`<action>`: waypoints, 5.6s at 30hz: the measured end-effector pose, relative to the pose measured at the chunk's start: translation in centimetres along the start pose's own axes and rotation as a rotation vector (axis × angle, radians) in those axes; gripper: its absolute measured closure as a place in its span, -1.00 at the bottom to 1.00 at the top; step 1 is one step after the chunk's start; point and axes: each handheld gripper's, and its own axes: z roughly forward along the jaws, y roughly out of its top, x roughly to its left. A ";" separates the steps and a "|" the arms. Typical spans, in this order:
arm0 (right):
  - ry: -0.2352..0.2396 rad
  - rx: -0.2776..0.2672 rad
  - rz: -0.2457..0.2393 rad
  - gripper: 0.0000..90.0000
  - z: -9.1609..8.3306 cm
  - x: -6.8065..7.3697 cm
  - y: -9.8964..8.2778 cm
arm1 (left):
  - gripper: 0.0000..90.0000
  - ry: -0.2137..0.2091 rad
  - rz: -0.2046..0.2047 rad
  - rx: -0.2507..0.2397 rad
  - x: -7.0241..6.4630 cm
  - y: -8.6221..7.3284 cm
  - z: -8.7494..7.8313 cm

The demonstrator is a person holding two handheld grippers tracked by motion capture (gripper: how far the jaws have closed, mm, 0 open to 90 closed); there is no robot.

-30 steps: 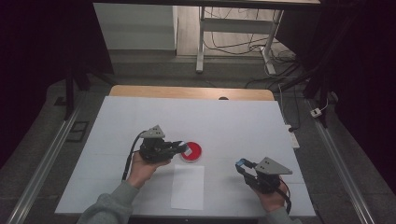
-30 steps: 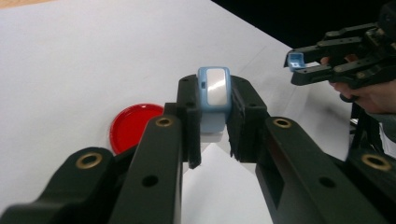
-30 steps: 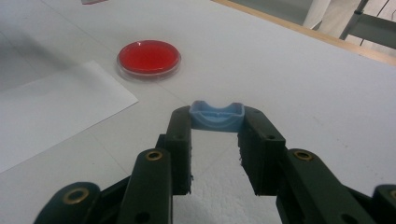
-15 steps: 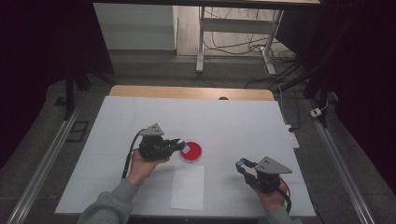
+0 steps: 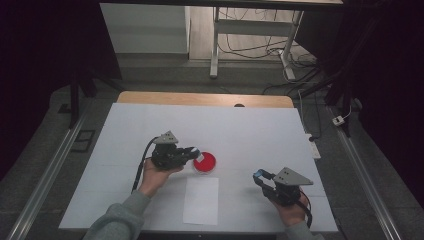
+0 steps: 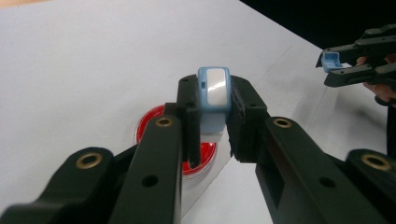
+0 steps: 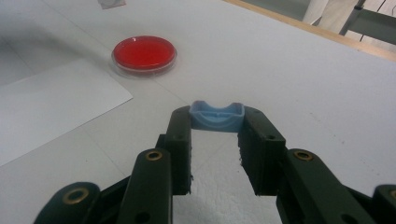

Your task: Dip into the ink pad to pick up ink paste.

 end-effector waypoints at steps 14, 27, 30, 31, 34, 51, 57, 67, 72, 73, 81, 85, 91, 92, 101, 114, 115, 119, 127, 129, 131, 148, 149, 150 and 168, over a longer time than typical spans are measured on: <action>-0.005 0.008 0.000 0.45 0.0 -0.1 0.0 | 0.69 0.010 0.006 0.038 0.2 0.7 1.7; -0.013 0.013 0.003 0.45 0.0 -0.2 -0.1 | 0.69 0.035 0.037 0.117 0.4 0.5 3.4; -0.008 0.013 0.004 0.45 0.0 -0.2 -0.1 | 0.69 0.037 0.043 0.129 0.3 0.5 3.6; -0.008 0.014 0.003 0.45 0.0 -0.2 -0.1 | 0.69 0.041 0.049 0.134 0.3 0.5 3.6; -0.008 0.015 0.001 0.45 0.0 -0.2 -0.1 | 0.69 0.050 0.053 0.147 0.4 0.4 3.7; -0.010 0.014 0.000 0.45 -0.1 -0.2 0.0 | 0.69 0.059 0.058 0.192 0.6 0.0 4.2; -0.010 0.010 0.002 0.45 -0.1 -0.2 0.0 | 0.69 0.062 0.062 0.203 0.6 -0.1 4.5; -0.010 0.009 0.002 0.45 -0.1 -0.3 0.0 | 0.69 0.076 0.088 0.227 0.3 -0.3 4.8; -0.011 0.009 0.003 0.45 -0.1 -0.3 0.0 | 0.69 0.073 0.072 0.229 0.5 -0.3 4.9; -0.010 0.009 0.003 0.45 -0.1 -0.3 0.0 | 0.69 0.072 0.071 0.229 0.5 -0.4 4.9; -0.010 0.011 0.002 0.45 0.0 -0.3 0.0 | 0.69 0.082 0.084 0.234 0.3 -0.4 4.9; -0.015 0.012 0.001 0.45 0.0 -0.3 0.0 | 0.69 0.085 0.085 0.231 0.2 -0.4 4.9; -0.011 0.011 0.003 0.45 0.0 -0.4 0.0 | 0.69 0.089 0.084 0.230 0.1 -0.4 4.8; -0.011 0.010 0.004 0.45 0.0 -0.4 0.0 | 0.69 0.089 0.087 0.229 0.1 -0.4 4.8; -0.017 0.004 0.004 0.45 -0.1 -0.5 0.1 | 0.69 0.061 0.054 0.157 0.5 0.0 3.5; -0.017 0.003 0.002 0.45 -0.1 -0.5 0.1 | 0.69 0.120 0.065 0.164 1.1 0.0 3.2; -0.017 0.003 0.003 0.45 -0.1 -0.5 0.1 | 0.69 0.122 0.067 0.168 1.1 0.0 3.3; -0.017 0.003 0.003 0.45 -0.1 -0.5 0.1 | 0.69 0.127 0.075 0.183 1.1 -0.1 3.7; -0.017 0.002 0.002 0.45 -0.2 -0.5 0.1 | 0.69 0.128 0.083 0.198 1.0 -0.2 4.0; -0.018 0.002 0.002 0.45 -0.2 -0.5 0.1 | 0.69 0.126 0.084 0.202 1.0 -0.2 4.1; -0.019 0.003 0.002 0.45 -0.2 -0.5 0.1 | 0.69 0.127 0.087 0.202 0.9 -0.2 4.1; -0.022 0.003 0.003 0.45 -0.2 -0.6 0.1 | 0.69 0.127 0.089 0.203 0.9 -0.3 4.3; -0.023 0.003 0.003 0.45 -0.2 -0.6 0.1 | 0.69 0.127 0.089 0.203 0.8 -0.3 4.3; -0.023 0.003 0.003 0.45 -0.2 -0.6 0.1 | 0.69 0.128 0.089 0.203 0.8 -0.3 4.3; -0.025 0.004 0.007 0.45 -0.2 -0.6 0.1 | 0.69 0.147 0.102 0.205 0.6 -0.6 4.7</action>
